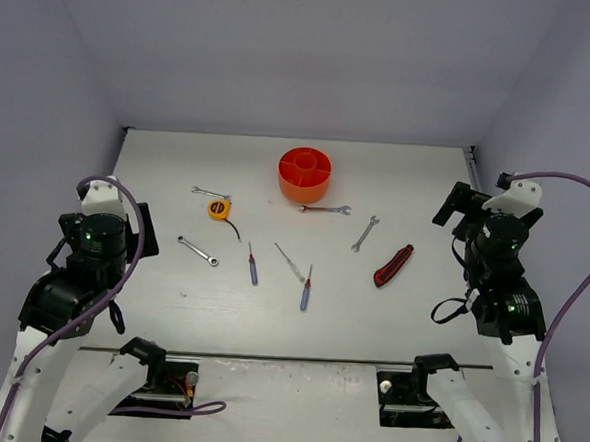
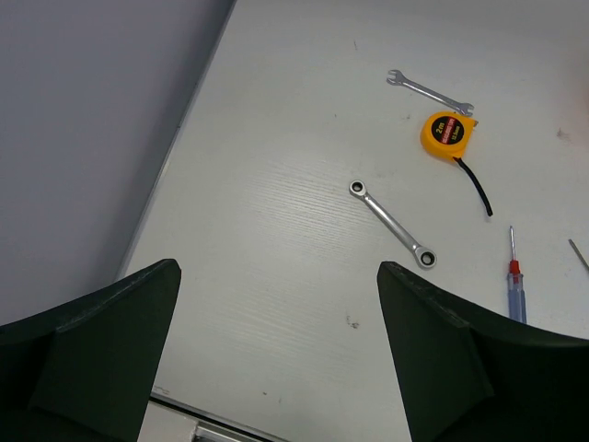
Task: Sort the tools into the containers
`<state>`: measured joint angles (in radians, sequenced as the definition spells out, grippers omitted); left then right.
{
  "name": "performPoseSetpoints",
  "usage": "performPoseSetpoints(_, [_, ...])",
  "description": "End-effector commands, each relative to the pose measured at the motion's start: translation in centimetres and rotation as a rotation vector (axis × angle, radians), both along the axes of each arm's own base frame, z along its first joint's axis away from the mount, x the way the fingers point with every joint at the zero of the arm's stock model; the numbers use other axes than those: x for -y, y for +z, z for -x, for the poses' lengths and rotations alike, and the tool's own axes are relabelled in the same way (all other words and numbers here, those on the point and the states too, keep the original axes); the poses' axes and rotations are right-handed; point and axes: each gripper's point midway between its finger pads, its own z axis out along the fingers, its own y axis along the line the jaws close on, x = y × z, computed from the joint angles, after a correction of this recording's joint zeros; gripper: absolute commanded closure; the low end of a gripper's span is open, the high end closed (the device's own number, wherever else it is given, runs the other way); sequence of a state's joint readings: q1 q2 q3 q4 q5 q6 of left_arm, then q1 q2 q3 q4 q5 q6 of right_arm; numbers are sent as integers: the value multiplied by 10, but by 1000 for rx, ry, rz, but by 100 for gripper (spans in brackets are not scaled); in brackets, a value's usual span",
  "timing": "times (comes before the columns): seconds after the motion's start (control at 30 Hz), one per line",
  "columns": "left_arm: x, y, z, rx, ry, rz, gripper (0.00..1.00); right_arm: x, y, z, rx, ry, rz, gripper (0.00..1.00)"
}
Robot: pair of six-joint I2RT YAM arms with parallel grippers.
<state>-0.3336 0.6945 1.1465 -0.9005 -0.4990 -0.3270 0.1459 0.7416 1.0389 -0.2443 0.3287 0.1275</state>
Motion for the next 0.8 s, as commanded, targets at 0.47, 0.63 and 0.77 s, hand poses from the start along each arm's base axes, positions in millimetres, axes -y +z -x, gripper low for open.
performPoseSetpoints(0.47, [43,-12,-33,-76,-122,114,15,-49,-81,-43,-273,101,-151,0])
performPoseSetpoints(0.63, [52,-25,-35,-120,-145,144,15,-108,-128,-39,-389,170,-225,0])
performPoseSetpoints(0.77, [58,-36,-35,-155,-153,166,15,-158,-176,-23,-515,218,-262,6])
